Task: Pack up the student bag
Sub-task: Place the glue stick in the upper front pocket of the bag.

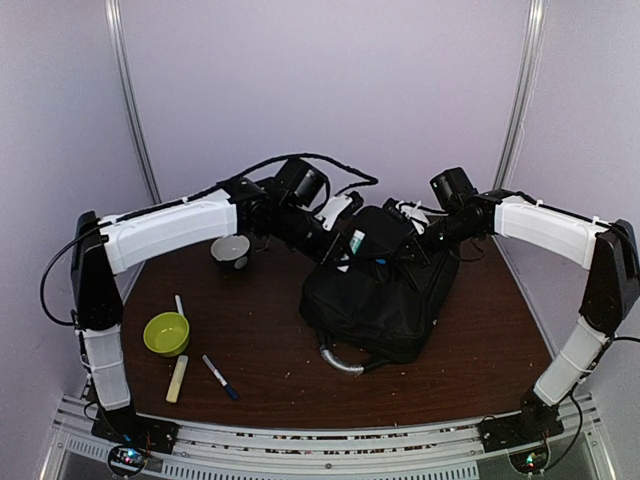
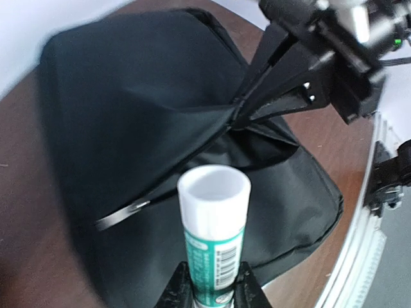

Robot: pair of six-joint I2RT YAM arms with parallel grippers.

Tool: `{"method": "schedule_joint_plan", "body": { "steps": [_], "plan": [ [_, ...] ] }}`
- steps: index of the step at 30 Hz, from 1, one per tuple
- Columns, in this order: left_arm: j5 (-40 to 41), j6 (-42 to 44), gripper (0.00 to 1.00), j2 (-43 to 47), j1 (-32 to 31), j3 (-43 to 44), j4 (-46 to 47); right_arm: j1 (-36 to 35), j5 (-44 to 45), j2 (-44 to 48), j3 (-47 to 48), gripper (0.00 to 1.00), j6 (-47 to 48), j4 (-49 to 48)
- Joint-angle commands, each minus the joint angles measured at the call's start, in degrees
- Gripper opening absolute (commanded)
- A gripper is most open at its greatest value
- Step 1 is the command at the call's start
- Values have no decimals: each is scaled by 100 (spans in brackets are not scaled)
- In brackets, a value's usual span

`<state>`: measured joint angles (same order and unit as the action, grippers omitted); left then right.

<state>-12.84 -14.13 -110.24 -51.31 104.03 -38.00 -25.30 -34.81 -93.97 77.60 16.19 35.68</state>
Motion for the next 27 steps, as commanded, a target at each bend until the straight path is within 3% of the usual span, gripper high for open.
{"method": "schedule_joint_plan", "body": {
  "steps": [1, 10, 19, 27],
  "plan": [
    [-1396, -1162, 2, -565, -25, 50, 812, 17, -457, 169, 199, 0, -72, -420],
    [-1900, -2411, 1, -1146, -81, -225, 1807, 21, -499, 202, 203, 0, -137, -466],
    [-2159, -3613, 0, -1938, 10, 281, 2313, 7, -591, 310, 150, 0, -161, -504],
    [-1343, -4651, 0, -1828, 183, -176, 3799, -10, -704, 301, 79, 0, -176, -507]
  ]
}}
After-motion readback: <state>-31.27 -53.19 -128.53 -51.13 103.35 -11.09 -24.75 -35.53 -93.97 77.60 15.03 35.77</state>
